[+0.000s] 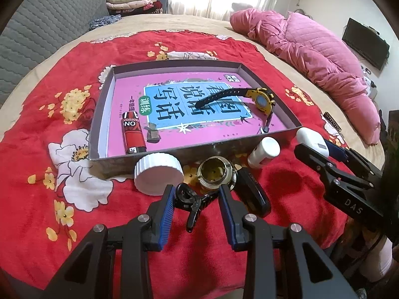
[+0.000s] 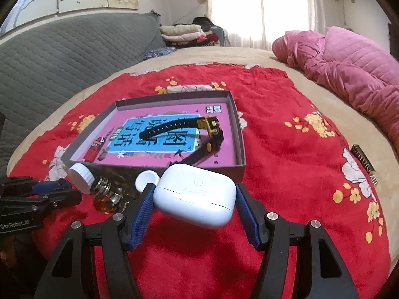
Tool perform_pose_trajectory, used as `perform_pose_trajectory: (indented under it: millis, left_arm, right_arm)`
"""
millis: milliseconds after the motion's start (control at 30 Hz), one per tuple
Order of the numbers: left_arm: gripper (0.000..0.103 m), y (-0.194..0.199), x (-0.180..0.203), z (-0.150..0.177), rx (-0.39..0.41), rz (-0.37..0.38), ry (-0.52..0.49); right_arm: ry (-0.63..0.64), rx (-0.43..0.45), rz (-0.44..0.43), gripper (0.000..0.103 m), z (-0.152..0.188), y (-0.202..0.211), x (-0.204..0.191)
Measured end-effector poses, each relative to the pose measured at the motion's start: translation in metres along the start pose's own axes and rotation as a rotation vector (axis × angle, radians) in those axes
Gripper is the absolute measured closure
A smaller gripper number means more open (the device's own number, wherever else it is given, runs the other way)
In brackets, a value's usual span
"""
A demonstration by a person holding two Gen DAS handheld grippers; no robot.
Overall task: Organize rigid objects
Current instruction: 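Close the left tool on the hair clip while the right tool closes on the earbud case, then lift the hair clip with the left tool while the right tool carries the earbud case toward the box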
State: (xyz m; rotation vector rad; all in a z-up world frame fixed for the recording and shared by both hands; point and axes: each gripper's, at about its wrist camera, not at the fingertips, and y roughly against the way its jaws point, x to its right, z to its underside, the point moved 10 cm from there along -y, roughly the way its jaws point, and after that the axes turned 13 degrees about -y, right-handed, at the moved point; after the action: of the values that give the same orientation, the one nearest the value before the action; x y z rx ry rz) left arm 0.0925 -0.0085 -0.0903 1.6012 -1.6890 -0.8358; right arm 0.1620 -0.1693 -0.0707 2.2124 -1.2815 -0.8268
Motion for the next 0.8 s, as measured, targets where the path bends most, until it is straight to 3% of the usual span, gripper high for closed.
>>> perform_pose_trajectory:
  millis: [800]
  left_arm:
    - [0.067, 0.009, -0.004, -0.007, 0.032, -0.019, 0.007]
  right_arm:
    - [-0.001, 0.059, -0.053, 0.038, -0.013, 0.012, -0.009]
